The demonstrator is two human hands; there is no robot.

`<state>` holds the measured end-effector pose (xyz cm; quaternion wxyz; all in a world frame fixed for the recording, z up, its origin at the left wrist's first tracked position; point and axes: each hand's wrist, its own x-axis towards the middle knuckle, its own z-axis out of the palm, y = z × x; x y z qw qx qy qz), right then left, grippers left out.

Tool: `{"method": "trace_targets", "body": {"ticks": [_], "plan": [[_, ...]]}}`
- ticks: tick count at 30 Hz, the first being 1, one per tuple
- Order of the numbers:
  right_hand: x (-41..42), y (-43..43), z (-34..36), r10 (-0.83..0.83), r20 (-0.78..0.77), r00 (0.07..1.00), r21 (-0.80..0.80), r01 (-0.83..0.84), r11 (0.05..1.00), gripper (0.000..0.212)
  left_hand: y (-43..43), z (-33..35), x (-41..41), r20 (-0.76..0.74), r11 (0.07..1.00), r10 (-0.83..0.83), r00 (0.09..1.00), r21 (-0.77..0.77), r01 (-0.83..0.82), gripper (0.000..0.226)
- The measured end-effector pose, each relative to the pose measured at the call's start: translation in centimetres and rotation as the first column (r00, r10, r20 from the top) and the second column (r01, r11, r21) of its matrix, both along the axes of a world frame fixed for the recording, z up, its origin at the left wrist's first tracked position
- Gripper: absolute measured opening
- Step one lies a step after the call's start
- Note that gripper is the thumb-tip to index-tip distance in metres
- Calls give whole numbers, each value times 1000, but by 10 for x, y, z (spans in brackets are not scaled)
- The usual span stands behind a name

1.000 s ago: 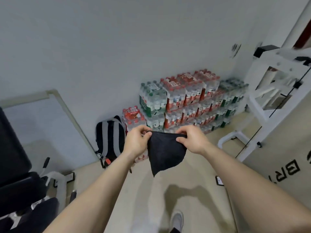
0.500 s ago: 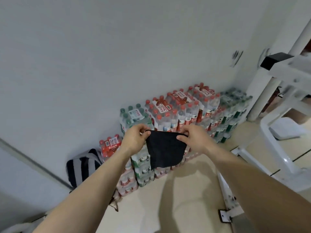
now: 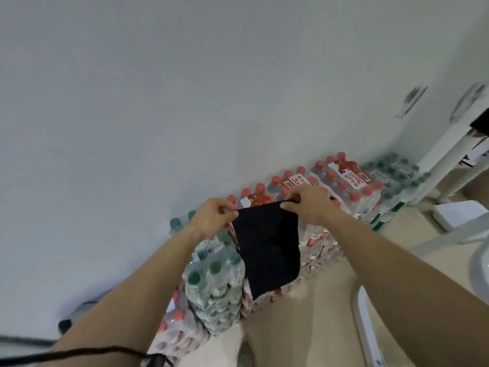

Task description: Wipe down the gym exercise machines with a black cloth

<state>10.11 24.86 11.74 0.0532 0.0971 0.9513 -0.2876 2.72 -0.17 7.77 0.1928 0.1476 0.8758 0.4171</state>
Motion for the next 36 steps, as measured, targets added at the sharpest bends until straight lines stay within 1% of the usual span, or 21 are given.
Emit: {"method": "trace_targets", "body": {"ticks": [2, 4, 7, 9, 11, 15, 16, 17, 19, 22, 24, 26, 27, 30, 31, 32, 33, 36], "plan": [[-48, 6, -11, -2, -10, 1000, 19, 2, 1000, 3, 10, -18, -39, 7, 993, 104, 995, 51, -104, 4], [-89, 10, -20, -10, -6, 1000, 22, 10, 1000, 9, 21, -31, -70, 44, 968, 210, 977, 130, -214, 3], [-140, 17, -32, -25, -8, 1000, -9, 25, 1000, 14, 37, -42, -107, 124, 910, 319, 940, 235, -340, 11], [-164, 21, -37, -28, -32, 999, -28, 28, 999, 15, 41, -47, -126, 99, 896, 345, 933, 262, -359, 13], [-181, 25, -40, -48, -73, 996, -69, 43, 997, 14, 41, -49, -137, 42, 906, 344, 938, 247, -343, 14], [-189, 29, -41, -86, -117, 989, -151, 68, 986, 12, 36, -51, -130, -73, 931, 310, 948, 227, -287, 12], [-185, 30, -44, -87, -106, 991, -169, 69, 983, 11, 35, -54, -122, -78, 937, 292, 953, 224, -268, 12], [-178, 31, -50, -75, -85, 994, -177, 59, 982, 12, 34, -60, -115, -87, 951, 261, 961, 196, -241, 13], [-158, 33, -68, -18, -25, 1000, -173, 13, 985, 15, 32, -76, -100, -114, 987, 155, 981, 63, -149, 12], [-124, 35, -101, 52, 63, 997, -132, -43, 990, 16, 30, -95, -80, -170, 991, -20, 985, -132, -3, 14], [-107, 37, -119, 72, 102, 992, -103, -62, 993, 14, 31, -102, -68, -200, 979, -79, 977, -202, 38, 15], [-95, 40, -136, 118, 73, 990, -63, -113, 992, 16, 33, -105, -57, -201, 960, -110, 973, -275, 52, 16], [-91, 40, -143, 158, 59, 986, -40, -155, 987, 17, 34, -108, -52, -192, 944, -132, 972, -324, 64, 17], [-88, 38, -145, 259, 127, 958, 93, -271, 958, 22, 40, -104, -46, -137, 867, -200, 970, -485, 110, 23], [-88, 37, -143, 280, 165, 946, 139, -304, 943, 24, 42, -103, -46, -140, 859, -206, 969, -501, 110, 25], [-88, 36, -137, 298, 189, 936, 152, -327, 933, 25, 45, -96, -45, -126, 850, -209, 970, -513, 117, 25], [-90, 38, -132, 312, 186, 932, 158, -342, 926, 27, 46, -92, -46, -147, 852, -210, 967, -513, 107, 25], [-104, 46, -107, 307, 94, 947, 160, -319, 934, 29, 56, -66, -53, -184, 849, -202, 962, -523, 78, 32]]}}
